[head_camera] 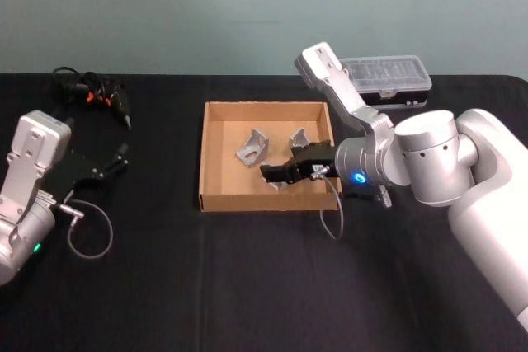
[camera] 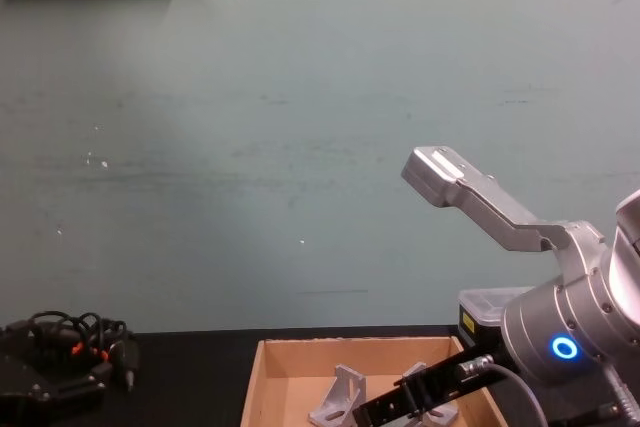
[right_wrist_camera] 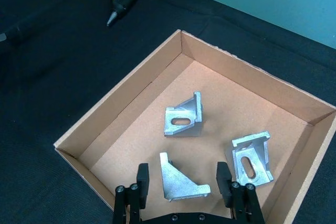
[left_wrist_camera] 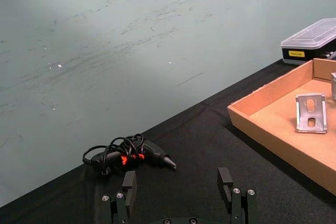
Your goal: Use one hand to pick up the angle iron from the table and place it into the box.
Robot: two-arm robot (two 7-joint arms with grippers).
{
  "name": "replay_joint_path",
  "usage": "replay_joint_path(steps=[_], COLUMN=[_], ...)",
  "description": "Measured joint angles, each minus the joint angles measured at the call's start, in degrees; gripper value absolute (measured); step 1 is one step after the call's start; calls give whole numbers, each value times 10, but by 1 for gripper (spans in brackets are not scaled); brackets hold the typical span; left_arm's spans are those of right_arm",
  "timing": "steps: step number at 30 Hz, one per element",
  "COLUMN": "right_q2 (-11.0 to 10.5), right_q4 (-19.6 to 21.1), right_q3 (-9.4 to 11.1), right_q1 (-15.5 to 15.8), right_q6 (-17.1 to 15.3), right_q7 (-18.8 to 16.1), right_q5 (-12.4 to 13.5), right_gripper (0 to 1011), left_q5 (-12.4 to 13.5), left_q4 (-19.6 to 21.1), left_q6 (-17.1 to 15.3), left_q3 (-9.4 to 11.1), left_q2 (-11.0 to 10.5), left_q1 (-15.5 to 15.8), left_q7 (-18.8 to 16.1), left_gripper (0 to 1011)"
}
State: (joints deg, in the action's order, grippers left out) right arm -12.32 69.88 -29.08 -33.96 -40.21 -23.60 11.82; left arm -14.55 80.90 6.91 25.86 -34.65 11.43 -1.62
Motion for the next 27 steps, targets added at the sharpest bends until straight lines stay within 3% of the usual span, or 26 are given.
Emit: replay_joint_path(steps=[3,9,22,27], right_q2=[0,0,0,-6], right_q4=[0,1,3,32], right_q3=[0,0,1,13], right_q1=[0,0,2,21], right_q6=[0,0,1,13], right_q7=[0,0,1,6], right_q5=[0,0,1,1], right_gripper=[890,1000,1000,1000], left_q5=[0,0,0,0], left_q4=[0,0,0,0], left_q6=[0,0,0,0], left_q3=[0,0,0,0], left_q2=[0,0,0,0], left_q1=[0,0,0,0], left_q7=[0,0,0,0], left_gripper=[1011,1011,1011,1011])
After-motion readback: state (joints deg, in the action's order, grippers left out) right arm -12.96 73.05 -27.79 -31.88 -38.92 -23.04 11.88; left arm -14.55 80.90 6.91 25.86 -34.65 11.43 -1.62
